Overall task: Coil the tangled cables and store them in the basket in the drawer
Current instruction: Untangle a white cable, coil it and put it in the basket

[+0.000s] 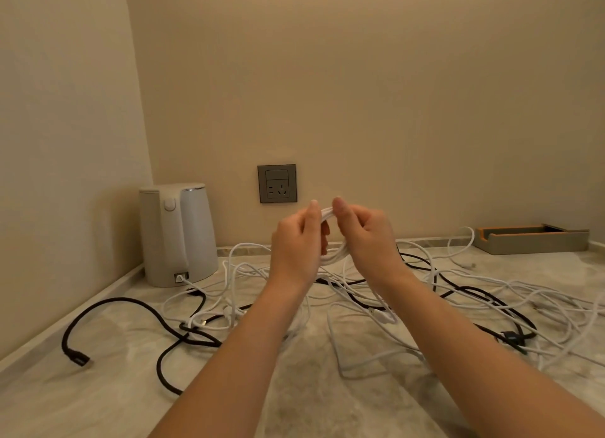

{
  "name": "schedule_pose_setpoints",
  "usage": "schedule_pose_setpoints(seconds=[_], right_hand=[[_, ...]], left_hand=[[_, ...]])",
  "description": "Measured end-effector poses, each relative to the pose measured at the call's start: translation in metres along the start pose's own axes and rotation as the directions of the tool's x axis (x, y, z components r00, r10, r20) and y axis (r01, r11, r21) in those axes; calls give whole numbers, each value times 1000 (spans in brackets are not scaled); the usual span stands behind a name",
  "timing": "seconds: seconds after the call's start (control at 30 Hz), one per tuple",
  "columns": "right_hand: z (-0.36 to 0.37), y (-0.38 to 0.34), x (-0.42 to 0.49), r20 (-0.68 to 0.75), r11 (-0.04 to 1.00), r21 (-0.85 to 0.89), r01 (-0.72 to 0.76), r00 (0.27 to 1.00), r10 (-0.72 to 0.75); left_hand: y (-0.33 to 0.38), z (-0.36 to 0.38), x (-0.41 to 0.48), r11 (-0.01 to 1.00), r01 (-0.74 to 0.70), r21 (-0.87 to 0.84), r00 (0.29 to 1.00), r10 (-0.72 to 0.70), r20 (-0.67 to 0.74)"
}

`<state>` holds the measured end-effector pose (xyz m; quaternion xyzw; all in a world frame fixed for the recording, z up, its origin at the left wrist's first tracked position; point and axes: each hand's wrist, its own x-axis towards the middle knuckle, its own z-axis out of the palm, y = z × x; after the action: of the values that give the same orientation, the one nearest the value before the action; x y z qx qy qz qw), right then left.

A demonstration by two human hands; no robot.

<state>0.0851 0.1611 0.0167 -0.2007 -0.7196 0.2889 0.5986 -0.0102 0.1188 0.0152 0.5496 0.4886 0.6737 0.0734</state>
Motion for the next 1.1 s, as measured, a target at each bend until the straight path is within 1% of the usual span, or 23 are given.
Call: schedule_pose_setpoints(seconds=[0.03,0.1,0.17,0.23,0.3,0.37,0.43,0.5,0.57,0.63,0.73,0.83,0.9,1.0,1.07,1.1], right_hand=[[1,0,0,-49,1000,-1,2,999,-2],[8,0,-3,-123,1000,-13,-3,992,2],[16,-1,-7,-169,1000,14,-26,985,27],[21,-2,-10,-186,998,54,-39,981,49],[22,-1,-9,-148,994,70,-81,985,91],[20,2,-6,-64,991,29,-133,989,135],[17,5,-3,28,990,-23,-143,989,143],[12,3,-1,92,991,-51,-121,988,125],[4,2,1,106,992,-79,-95,989,103],[-6,1,4,64,991,-106,-81,994,88],[-15,5,10,-24,987,-138,-83,996,80],[-17,7,13,-59,987,-111,-114,992,108],[-15,10,13,-58,985,-105,-137,990,132],[-12,14,12,-23,980,-84,-182,983,180],[-10,16,9,41,972,-107,-207,976,212],[-8,15,7,90,966,-151,-210,970,225]], left_hand=[[0,1,-2,999,-33,24,999,33,-2],[-1,3,-3,998,-50,34,998,51,-23],[-2,2,-3,998,-44,34,997,46,-63],[-3,-1,-2,998,-37,47,995,41,-90],[-3,-3,0,995,-24,98,992,35,-119],[-5,-7,3,987,2,158,987,23,-157],[-7,-12,7,981,24,194,985,10,-171],[-8,-17,10,977,32,209,989,-2,-145],[-10,-20,12,976,45,215,994,-23,-103],[-11,-20,12,976,46,211,999,-40,-31],[-9,-17,10,979,6,202,993,-29,114],[-7,-15,8,994,-4,109,962,-26,271],[-5,-15,6,999,28,34,937,-38,348],[1,-14,3,996,71,-50,933,-49,357],[1,-16,5,995,71,-68,955,-48,291],[-1,-18,8,996,71,-59,969,-55,241]])
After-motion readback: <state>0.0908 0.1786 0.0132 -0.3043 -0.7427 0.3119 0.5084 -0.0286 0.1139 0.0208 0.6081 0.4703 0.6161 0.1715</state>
